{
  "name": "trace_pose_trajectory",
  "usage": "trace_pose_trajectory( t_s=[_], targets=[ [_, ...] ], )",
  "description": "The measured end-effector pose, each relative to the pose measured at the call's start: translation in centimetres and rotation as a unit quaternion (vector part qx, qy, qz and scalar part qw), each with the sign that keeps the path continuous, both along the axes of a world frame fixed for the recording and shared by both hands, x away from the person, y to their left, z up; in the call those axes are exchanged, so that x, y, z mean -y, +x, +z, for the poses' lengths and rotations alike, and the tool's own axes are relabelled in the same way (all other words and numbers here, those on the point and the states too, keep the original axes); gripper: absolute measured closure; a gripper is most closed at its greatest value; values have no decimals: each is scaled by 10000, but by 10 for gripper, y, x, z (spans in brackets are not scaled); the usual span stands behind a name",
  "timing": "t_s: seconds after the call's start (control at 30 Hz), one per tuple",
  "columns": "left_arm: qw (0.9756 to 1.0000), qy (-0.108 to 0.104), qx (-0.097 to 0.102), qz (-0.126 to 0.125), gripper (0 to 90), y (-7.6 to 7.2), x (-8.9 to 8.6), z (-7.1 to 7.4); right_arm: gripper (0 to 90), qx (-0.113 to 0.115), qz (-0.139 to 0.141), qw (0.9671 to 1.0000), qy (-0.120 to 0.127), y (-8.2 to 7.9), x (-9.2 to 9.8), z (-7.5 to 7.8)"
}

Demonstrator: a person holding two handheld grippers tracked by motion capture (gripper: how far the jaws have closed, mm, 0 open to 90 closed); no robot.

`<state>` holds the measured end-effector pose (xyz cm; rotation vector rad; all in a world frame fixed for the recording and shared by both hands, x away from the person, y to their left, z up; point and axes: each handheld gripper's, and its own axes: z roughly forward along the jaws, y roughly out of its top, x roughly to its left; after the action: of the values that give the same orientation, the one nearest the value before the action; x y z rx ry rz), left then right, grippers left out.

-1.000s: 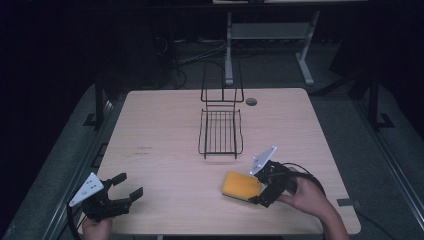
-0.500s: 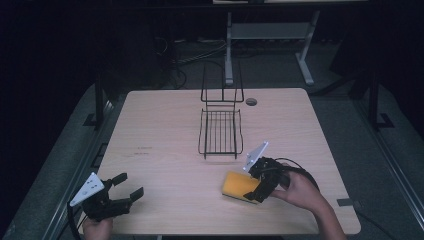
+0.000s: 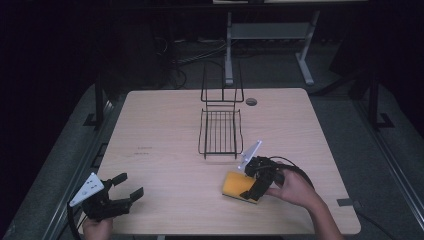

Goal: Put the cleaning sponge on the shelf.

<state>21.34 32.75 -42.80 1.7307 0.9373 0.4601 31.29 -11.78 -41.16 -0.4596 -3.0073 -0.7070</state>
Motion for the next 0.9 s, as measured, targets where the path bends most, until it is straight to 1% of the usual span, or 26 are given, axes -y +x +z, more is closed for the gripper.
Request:
trace_pose_trajectory(
  t_s=[0.13, 0.17, 0.23, 0.6, 0.7, 0.87, 0.9],
  targets=[
    [10000, -21, -5, 2, 140, 0, 0, 0, 153, 9, -46, 10000, -21, 3, 1, -3],
    [10000, -23, -4, 0, 140, 0, 1, 0, 153, -19, -105, 9999, -16, 4, 1, -4],
    [10000, -25, -14, 1, 140, 0, 1, 0, 153, -72, -85, 9999, -28, 7, 0, -8],
    [10000, -42, -15, -17, 140, 0, 1, 0, 153, -154, -67, 9998, -73, 7, -5, -16],
    [10000, 1, -8, -32, 140, 0, 2, 0, 152, -153, -83, 9998, -78, 8, -6, -19],
    [10000, -37, -23, -16, 140, 0, 1, 0, 153, -146, -75, 9998, -58, 8, -6, -22],
    [10000, -32, -20, -22, 140, 0, 1, 0, 153, -148, -90, 9998, -76, 8, -6, -24]
  ],
)
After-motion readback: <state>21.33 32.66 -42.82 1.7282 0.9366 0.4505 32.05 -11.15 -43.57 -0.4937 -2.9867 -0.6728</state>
